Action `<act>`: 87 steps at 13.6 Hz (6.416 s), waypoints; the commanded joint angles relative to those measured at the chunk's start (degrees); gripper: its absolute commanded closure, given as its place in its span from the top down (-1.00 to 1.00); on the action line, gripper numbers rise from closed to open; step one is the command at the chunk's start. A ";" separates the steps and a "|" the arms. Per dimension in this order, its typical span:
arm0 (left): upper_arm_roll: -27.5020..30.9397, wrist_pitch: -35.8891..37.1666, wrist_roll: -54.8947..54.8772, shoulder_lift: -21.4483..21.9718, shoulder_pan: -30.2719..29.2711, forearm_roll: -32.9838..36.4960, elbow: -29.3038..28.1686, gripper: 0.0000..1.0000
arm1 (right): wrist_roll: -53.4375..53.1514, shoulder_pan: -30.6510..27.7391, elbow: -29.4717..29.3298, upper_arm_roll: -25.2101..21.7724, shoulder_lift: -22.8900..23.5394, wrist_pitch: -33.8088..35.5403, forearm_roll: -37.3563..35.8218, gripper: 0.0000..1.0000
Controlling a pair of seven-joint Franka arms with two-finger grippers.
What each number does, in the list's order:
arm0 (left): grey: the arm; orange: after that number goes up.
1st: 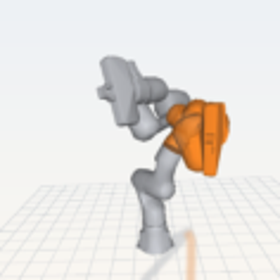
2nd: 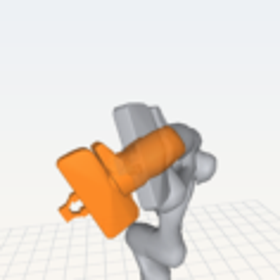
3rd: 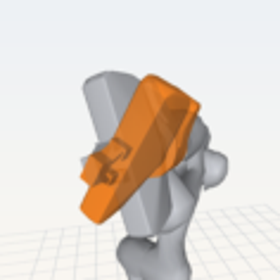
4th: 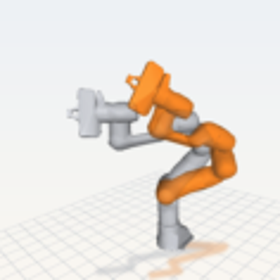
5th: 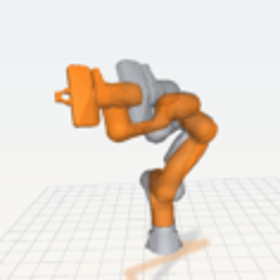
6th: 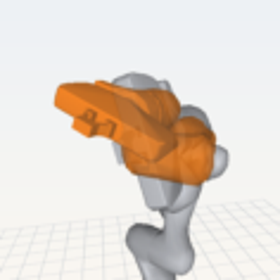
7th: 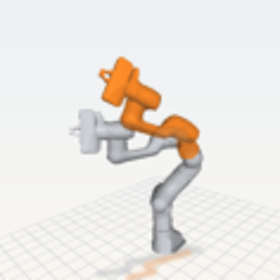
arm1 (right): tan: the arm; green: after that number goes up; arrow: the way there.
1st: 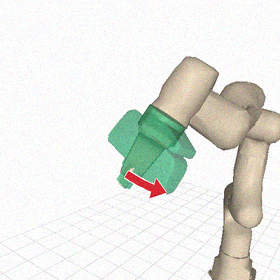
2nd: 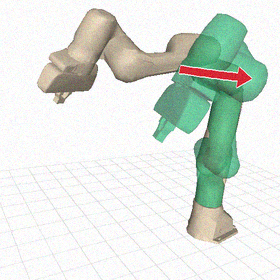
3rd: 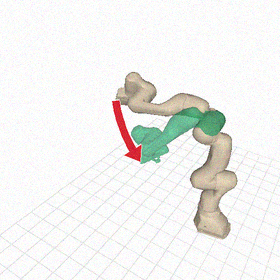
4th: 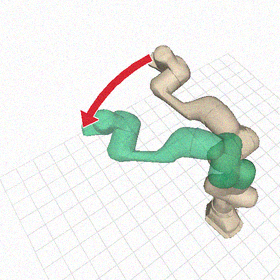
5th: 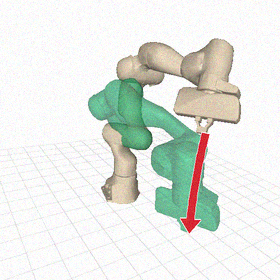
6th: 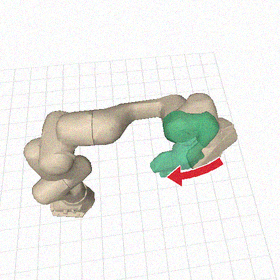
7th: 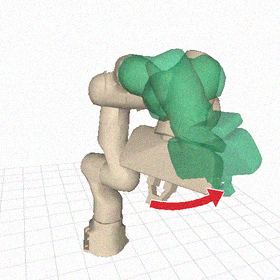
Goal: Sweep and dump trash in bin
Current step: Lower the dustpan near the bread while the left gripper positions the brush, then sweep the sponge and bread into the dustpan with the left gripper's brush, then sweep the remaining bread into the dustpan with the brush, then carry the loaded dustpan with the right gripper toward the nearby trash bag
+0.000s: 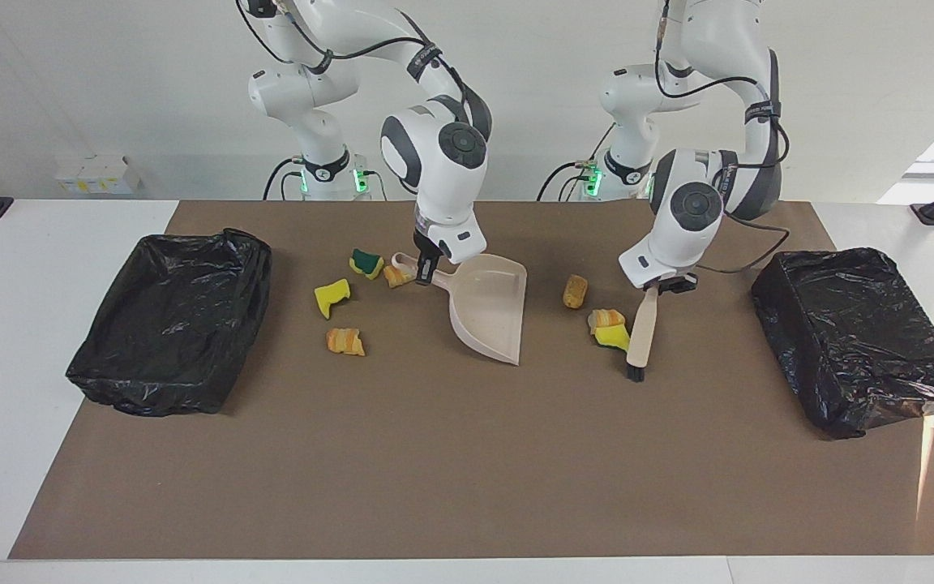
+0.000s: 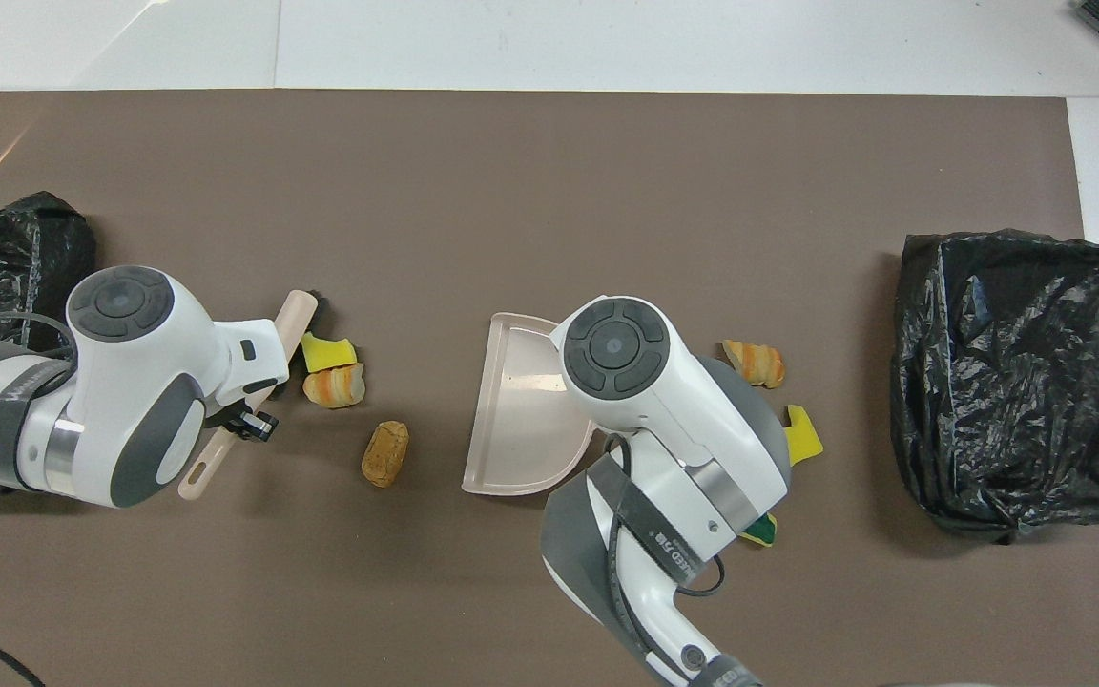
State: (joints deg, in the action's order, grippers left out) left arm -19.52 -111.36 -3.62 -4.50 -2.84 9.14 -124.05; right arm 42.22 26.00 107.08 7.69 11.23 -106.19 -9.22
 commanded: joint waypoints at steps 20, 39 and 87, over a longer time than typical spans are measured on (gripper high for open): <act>0.88 -12.38 32.45 12.15 16.70 -20.46 -14.30 -1.00 | 7.43 -0.24 2.87 0.13 0.10 -7.62 3.77 -1.00; 1.68 0.78 32.72 9.60 14.02 -21.98 -0.93 -1.00 | 7.87 -0.24 2.52 0.13 0.28 -7.80 3.77 -1.00; 1.15 -17.74 48.01 12.85 32.71 -21.17 -17.45 -1.00 | 41.52 -27.71 2.78 -0.39 -14.03 -0.61 10.72 -1.00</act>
State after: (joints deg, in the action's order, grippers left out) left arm -19.15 -126.66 43.61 5.94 27.47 -10.65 -138.23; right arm 79.27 4.24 109.36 6.96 0.87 -109.19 -0.31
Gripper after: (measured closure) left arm 0.736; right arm 0.687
